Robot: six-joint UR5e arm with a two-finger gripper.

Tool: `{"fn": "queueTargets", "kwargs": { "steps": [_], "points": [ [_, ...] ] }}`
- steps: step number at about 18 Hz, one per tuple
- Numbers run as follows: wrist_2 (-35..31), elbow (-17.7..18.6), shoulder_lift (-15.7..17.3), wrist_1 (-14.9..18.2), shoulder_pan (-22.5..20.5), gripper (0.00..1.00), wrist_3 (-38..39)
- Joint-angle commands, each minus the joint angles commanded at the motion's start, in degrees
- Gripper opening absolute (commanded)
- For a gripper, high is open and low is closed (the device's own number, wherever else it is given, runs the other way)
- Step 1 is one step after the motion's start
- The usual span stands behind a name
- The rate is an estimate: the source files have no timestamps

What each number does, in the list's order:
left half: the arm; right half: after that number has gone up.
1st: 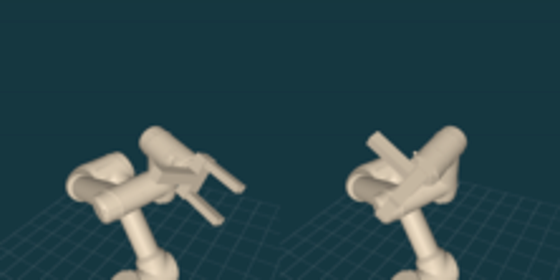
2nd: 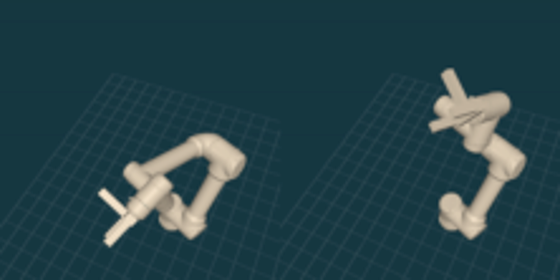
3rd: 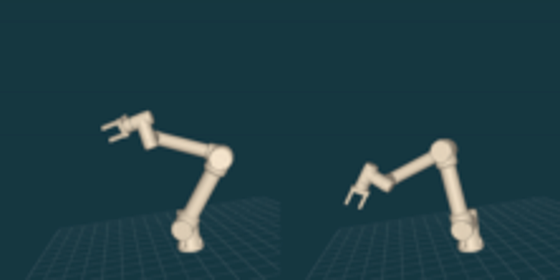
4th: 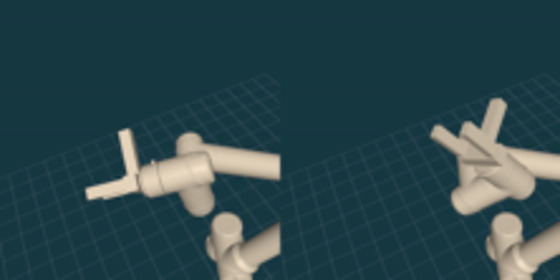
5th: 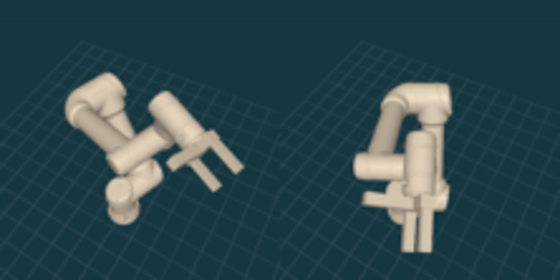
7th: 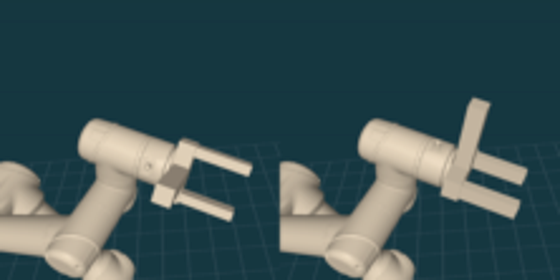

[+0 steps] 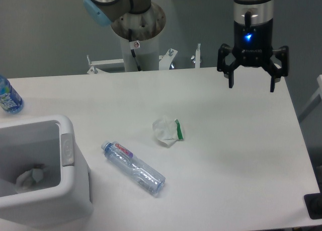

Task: Place the trash in the trash can
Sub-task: 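Move the open gripper down toward the crumpled white wrapper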

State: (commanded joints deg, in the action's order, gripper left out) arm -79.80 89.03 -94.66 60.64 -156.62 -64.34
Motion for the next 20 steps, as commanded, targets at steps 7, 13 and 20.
{"fn": "queueTargets", "kwargs": {
  "steps": [7,13,20],
  "points": [
    [0.1,3.0,1.8,-0.5,0.5,1.00,0.6],
    [0.1,6.0,2.2,-0.6,2.4,1.00,1.2],
    [-0.1,14.8,2.9,-2.5,10.4,1.00,3.5]
  ]
}}
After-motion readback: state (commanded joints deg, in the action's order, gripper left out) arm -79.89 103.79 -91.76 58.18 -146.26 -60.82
